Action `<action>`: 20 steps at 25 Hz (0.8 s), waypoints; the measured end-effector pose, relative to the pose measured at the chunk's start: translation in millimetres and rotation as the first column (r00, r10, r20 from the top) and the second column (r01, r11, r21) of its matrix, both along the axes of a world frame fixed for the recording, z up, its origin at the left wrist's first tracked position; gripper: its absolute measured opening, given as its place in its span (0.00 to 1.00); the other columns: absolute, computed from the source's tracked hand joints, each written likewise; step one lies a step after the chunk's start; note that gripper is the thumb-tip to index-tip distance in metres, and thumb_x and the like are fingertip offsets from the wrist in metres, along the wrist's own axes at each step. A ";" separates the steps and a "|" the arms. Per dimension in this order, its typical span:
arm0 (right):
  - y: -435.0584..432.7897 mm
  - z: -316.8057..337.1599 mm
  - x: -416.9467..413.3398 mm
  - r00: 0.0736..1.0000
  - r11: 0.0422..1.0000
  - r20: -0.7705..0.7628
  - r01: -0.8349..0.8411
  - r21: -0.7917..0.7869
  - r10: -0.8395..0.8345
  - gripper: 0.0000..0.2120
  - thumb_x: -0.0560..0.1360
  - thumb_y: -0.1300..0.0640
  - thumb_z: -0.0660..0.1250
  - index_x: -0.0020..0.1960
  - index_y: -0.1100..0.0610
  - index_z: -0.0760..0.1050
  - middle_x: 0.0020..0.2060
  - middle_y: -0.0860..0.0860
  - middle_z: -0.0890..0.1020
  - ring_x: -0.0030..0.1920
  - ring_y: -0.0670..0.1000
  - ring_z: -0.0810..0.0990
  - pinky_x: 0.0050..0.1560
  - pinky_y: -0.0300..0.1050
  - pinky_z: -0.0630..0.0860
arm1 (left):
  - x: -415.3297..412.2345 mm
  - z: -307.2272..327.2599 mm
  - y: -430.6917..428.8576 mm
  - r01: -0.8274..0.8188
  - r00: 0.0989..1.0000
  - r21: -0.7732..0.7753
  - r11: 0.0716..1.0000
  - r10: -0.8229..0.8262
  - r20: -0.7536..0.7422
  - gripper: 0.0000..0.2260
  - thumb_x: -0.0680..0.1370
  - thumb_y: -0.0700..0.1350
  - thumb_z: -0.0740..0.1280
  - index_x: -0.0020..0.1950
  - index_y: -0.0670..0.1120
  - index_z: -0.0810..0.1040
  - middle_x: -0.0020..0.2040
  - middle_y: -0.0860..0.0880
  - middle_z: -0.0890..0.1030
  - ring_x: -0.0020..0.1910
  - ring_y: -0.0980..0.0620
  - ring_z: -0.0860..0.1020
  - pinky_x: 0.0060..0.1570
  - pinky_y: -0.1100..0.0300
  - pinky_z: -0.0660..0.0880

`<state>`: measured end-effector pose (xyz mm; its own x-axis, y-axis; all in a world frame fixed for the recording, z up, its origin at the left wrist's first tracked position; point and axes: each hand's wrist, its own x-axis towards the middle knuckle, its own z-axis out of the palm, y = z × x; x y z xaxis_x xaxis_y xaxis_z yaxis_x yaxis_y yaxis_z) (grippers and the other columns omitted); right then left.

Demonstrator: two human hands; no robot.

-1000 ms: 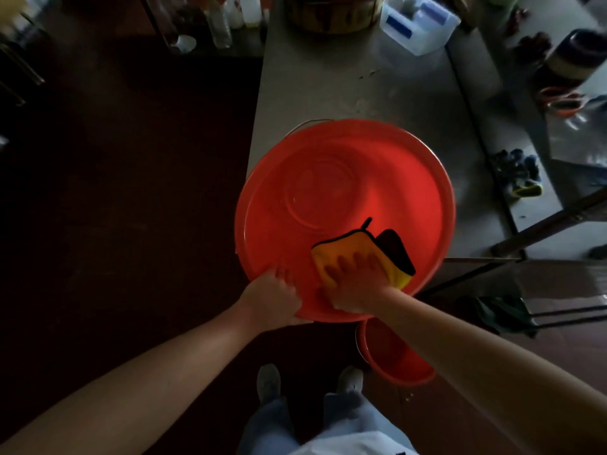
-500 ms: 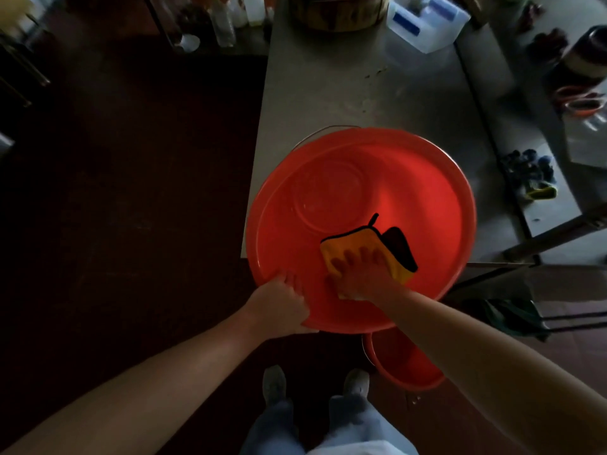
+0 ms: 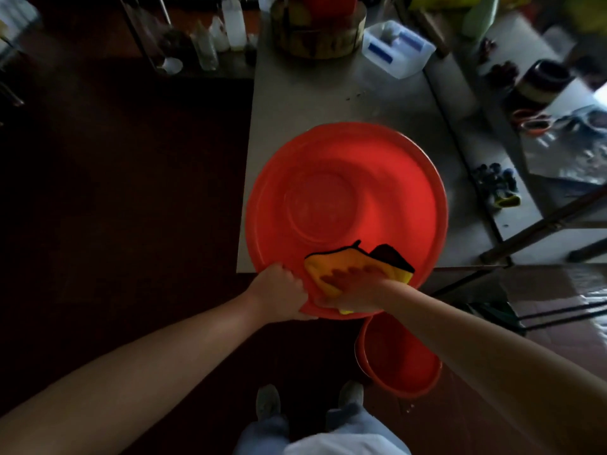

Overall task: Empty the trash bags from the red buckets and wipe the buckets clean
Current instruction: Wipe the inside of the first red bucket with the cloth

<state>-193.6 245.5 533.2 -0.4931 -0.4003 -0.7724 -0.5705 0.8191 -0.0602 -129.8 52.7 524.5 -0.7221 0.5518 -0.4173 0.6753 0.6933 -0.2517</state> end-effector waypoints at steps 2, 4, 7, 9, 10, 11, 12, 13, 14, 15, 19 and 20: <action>11.7 19.2 11.7 1.000 1.000 0.003 -0.028 -0.007 0.028 0.47 0.69 0.18 0.49 0.82 0.38 0.44 0.82 0.45 0.50 0.81 0.56 0.51 0.77 0.62 0.49 | -9.2 11.2 -4.6 0.042 0.999 -0.045 0.998 -0.043 -0.024 0.32 0.78 0.72 0.51 0.45 0.46 0.81 0.44 0.46 0.84 0.42 0.45 0.82 0.46 0.53 0.73; 25.2 28.5 20.7 0.992 0.995 -0.084 -0.098 -0.007 0.097 0.49 0.69 0.20 0.58 0.81 0.38 0.44 0.82 0.45 0.52 0.80 0.56 0.54 0.77 0.61 0.52 | -15.0 22.4 -9.2 0.052 0.998 -0.106 0.993 -0.056 -0.031 0.33 0.77 0.73 0.51 0.47 0.46 0.81 0.46 0.46 0.83 0.44 0.45 0.82 0.48 0.53 0.70; 42.9 31.4 19.9 0.963 0.990 -0.230 -0.140 0.021 0.141 0.45 0.71 0.28 0.65 0.81 0.38 0.48 0.80 0.46 0.58 0.78 0.56 0.60 0.75 0.60 0.56 | -27.3 35.6 -20.1 0.060 0.996 -0.145 0.988 -0.070 -0.059 0.34 0.74 0.75 0.54 0.50 0.47 0.82 0.48 0.47 0.84 0.47 0.46 0.81 0.58 0.51 0.68; 49.6 29.6 17.4 0.945 0.988 -0.290 -0.147 0.042 0.153 0.42 0.73 0.32 0.65 0.80 0.39 0.51 0.79 0.47 0.62 0.76 0.56 0.63 0.74 0.59 0.57 | -43.1 44.3 -37.1 0.081 0.992 -0.156 0.984 -0.095 -0.083 0.31 0.71 0.76 0.59 0.50 0.49 0.83 0.48 0.50 0.84 0.49 0.47 0.81 0.63 0.49 0.66; 50.2 28.4 17.7 0.931 0.986 -0.325 -0.160 0.045 0.166 0.39 0.73 0.34 0.65 0.80 0.40 0.53 0.77 0.47 0.65 0.75 0.56 0.65 0.74 0.58 0.58 | -50.2 47.3 -46.0 0.093 0.985 -0.183 0.979 -0.117 -0.129 0.27 0.70 0.74 0.64 0.47 0.51 0.84 0.46 0.51 0.83 0.49 0.47 0.81 0.64 0.49 0.65; 49.2 26.8 19.4 0.916 0.985 -0.363 -0.171 0.037 0.172 0.37 0.74 0.36 0.64 0.79 0.41 0.55 0.75 0.46 0.68 0.73 0.56 0.67 0.72 0.58 0.59 | -55.6 50.6 -53.8 0.077 0.970 -0.197 0.977 -0.120 -0.214 0.21 0.69 0.69 0.70 0.43 0.52 0.84 0.42 0.53 0.83 0.47 0.48 0.81 0.64 0.48 0.66; 47.1 25.3 22.4 0.906 0.985 -0.390 -0.171 0.021 0.166 0.36 0.74 0.38 0.64 0.79 0.42 0.57 0.73 0.46 0.70 0.71 0.56 0.69 0.71 0.57 0.60 | -57.1 52.8 -58.8 0.055 0.956 -0.195 0.979 -0.108 -0.271 0.14 0.68 0.63 0.75 0.40 0.53 0.84 0.41 0.53 0.83 0.46 0.48 0.81 0.65 0.46 0.66; 44.4 23.9 25.7 0.900 0.986 -0.409 -0.165 0.003 0.152 0.34 0.74 0.40 0.65 0.78 0.42 0.59 0.72 0.46 0.72 0.70 0.56 0.71 0.70 0.57 0.60 | -55.4 52.7 -59.1 0.021 0.962 -0.187 0.982 -0.070 -0.264 0.13 0.69 0.60 0.75 0.44 0.53 0.85 0.44 0.51 0.84 0.51 0.47 0.80 0.68 0.42 0.64; 41.8 21.9 29.0 0.896 0.987 -0.420 -0.160 -0.007 0.142 0.34 0.73 0.41 0.65 0.77 0.43 0.60 0.70 0.46 0.73 0.69 0.56 0.71 0.70 0.57 0.61 | -50.3 47.9 -53.3 -0.044 0.982 -0.202 0.978 0.005 -0.190 0.19 0.70 0.63 0.73 0.52 0.52 0.84 0.52 0.49 0.83 0.59 0.44 0.78 0.71 0.38 0.59; 40.3 19.7 31.6 0.893 0.987 -0.428 -0.158 -0.011 0.138 0.34 0.73 0.42 0.66 0.77 0.43 0.61 0.70 0.46 0.73 0.69 0.57 0.71 0.70 0.58 0.60 | -42.3 38.2 -42.0 -0.092 0.990 -0.187 0.978 0.070 -0.121 0.29 0.70 0.68 0.69 0.62 0.50 0.81 0.60 0.47 0.80 0.65 0.42 0.74 0.72 0.37 0.54; 39.0 13.9 36.0 0.895 0.990 -0.436 -0.130 -0.046 0.097 0.35 0.72 0.42 0.67 0.77 0.45 0.61 0.71 0.47 0.72 0.70 0.58 0.69 0.72 0.60 0.57 | -0.7 3.7 13.7 -0.264 0.964 0.096 0.960 0.265 -0.002 0.42 0.72 0.75 0.58 0.74 0.45 0.69 0.68 0.44 0.75 0.65 0.42 0.73 0.66 0.46 0.63; 39.8 11.8 35.7 0.897 0.991 -0.435 -0.119 -0.061 0.081 0.35 0.72 0.42 0.68 0.77 0.45 0.61 0.71 0.48 0.71 0.70 0.58 0.69 0.72 0.60 0.57 | 3.0 -1.5 21.9 -0.268 0.961 0.156 0.951 0.276 -0.034 0.41 0.73 0.75 0.57 0.73 0.44 0.69 0.66 0.44 0.76 0.64 0.43 0.74 0.63 0.48 0.65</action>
